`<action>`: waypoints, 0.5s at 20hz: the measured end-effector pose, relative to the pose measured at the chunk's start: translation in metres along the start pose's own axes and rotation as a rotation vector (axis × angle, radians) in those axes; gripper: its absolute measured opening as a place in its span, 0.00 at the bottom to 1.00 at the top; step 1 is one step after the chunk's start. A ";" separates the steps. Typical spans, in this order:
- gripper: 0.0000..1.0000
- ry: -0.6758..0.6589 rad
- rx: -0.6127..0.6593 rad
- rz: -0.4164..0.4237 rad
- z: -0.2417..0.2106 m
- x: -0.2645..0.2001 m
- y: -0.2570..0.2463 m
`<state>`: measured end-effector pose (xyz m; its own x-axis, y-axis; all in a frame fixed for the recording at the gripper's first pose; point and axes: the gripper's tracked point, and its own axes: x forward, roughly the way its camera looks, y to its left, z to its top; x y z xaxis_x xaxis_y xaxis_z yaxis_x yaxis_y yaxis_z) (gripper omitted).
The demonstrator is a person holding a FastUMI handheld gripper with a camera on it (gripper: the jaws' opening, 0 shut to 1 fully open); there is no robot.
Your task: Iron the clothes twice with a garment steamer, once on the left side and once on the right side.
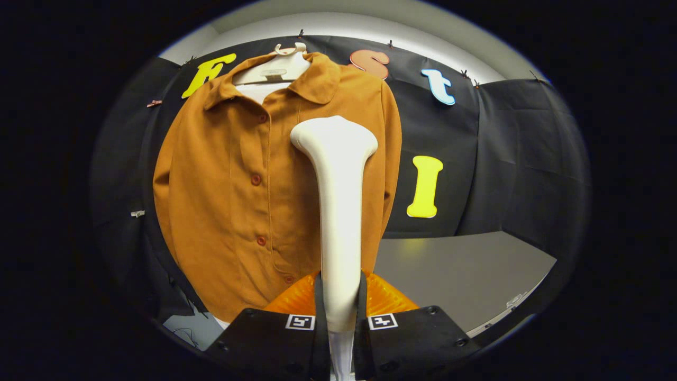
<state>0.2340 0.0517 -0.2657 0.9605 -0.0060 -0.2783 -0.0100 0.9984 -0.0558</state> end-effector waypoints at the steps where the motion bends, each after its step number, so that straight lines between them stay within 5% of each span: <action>1: 0.21 0.019 -0.006 0.000 -0.011 0.001 0.000; 10: 0.22 0.202 -0.004 0.014 -0.098 0.007 0.010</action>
<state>0.2136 0.0558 -0.3619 0.8851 -0.0034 -0.4655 -0.0245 0.9982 -0.0540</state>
